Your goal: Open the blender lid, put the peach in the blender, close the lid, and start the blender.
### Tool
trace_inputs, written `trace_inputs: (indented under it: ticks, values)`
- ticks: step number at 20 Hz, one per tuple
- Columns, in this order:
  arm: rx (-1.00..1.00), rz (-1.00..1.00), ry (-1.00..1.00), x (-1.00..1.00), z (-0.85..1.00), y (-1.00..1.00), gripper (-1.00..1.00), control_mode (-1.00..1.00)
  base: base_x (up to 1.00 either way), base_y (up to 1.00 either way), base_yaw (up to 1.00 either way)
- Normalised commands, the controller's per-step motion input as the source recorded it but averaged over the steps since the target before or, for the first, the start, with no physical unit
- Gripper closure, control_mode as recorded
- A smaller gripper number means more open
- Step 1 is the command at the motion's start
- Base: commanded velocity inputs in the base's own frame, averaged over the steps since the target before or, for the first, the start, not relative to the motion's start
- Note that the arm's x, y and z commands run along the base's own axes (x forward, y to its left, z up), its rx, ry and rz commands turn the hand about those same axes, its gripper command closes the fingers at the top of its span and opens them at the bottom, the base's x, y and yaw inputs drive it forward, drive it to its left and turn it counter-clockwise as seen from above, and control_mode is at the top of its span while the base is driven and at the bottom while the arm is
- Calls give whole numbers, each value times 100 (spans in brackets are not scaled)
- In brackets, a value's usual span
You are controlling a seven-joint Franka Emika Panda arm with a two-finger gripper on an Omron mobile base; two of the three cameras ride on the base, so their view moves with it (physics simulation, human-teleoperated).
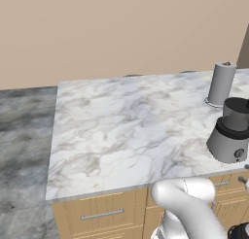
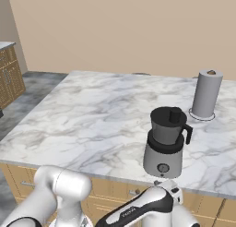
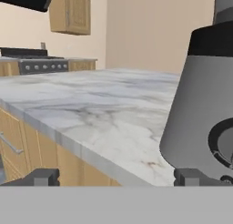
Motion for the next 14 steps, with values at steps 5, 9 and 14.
trace_inputs:
  ticks: [5, 9, 14]
  values:
    - [-1, 8, 0, 11, -17, 0, -100, -100, 0, 0, 0]
    - [0, 2, 0, 10, -1, 0, -100, -100, 0, 0, 0]
    - [0, 0, 0, 11, 0, 0, -100, -100, 0, 0, 0]
